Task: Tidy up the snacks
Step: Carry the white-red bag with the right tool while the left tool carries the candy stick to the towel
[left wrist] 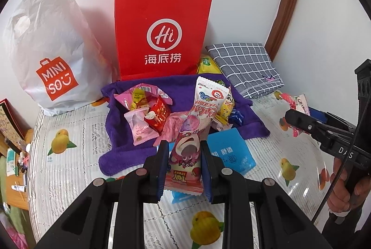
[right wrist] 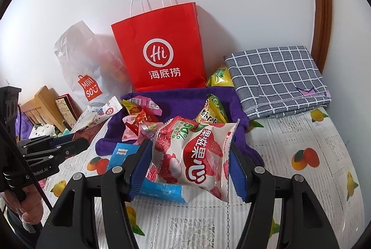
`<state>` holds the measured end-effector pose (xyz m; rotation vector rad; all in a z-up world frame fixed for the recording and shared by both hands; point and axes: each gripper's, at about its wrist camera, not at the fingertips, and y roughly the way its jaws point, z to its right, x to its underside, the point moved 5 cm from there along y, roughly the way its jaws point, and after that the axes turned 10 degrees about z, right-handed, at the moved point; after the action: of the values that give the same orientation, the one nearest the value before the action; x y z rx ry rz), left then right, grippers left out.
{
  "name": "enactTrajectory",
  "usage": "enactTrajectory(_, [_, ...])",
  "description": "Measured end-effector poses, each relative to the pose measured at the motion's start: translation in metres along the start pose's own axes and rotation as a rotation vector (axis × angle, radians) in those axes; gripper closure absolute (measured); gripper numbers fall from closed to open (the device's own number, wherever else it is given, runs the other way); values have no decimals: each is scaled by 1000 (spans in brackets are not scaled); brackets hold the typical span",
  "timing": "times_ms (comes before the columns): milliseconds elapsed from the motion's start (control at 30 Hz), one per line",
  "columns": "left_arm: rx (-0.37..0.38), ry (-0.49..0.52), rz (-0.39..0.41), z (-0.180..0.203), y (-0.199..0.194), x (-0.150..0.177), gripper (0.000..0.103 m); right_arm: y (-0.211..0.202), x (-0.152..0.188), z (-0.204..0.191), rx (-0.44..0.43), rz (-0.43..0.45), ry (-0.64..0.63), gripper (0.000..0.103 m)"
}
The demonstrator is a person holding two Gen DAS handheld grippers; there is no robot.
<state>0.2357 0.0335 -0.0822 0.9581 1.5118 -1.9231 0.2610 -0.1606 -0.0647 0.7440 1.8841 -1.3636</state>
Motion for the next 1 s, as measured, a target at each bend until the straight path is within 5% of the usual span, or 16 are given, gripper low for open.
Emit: enactTrajectory(1000, [-70,-54,-25,-41,57,-44,78,74,-51,1,-34,-1,-18,41])
